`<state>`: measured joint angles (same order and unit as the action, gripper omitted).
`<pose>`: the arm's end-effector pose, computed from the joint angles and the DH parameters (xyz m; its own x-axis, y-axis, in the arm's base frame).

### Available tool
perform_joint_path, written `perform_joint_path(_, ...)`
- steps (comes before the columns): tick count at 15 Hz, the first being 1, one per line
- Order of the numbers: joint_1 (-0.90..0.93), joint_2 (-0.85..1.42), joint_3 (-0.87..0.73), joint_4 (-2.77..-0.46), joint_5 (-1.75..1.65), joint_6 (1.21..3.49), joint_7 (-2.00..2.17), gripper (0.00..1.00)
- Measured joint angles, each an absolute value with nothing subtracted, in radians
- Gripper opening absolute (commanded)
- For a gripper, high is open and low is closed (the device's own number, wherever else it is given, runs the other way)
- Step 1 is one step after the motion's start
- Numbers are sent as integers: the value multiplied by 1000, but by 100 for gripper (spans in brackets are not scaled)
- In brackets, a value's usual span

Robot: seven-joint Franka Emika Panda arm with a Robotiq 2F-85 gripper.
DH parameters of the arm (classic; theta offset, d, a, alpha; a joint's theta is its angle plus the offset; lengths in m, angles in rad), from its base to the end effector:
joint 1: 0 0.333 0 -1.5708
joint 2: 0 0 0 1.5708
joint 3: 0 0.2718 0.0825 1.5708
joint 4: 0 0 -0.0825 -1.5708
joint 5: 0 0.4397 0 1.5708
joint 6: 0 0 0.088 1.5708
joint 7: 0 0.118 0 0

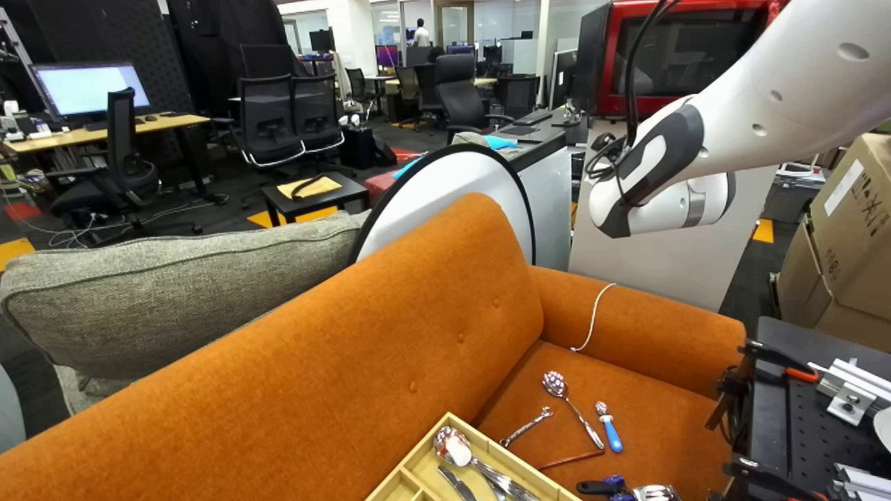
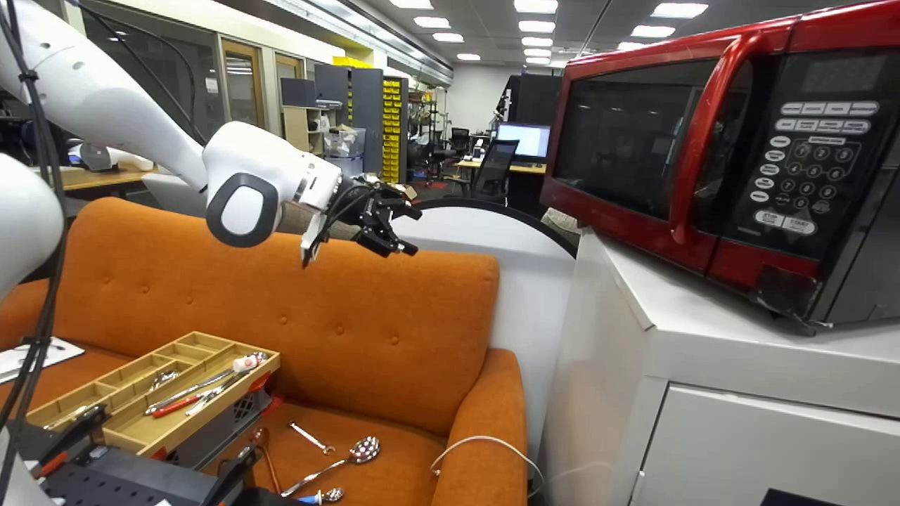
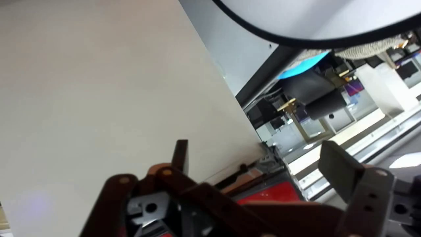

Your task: Open the door of the red microwave

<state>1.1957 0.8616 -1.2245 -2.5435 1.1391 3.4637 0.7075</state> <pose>0.4521 -0.2047 0.2297 -0.2629 -0.5659 0.7815 -0.8564 -0.2363 -0.4591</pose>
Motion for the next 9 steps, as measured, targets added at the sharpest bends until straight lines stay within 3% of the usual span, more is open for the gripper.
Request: perform_joint_path(9,1212,925,-1244,-2545,1175,3460,756,100)
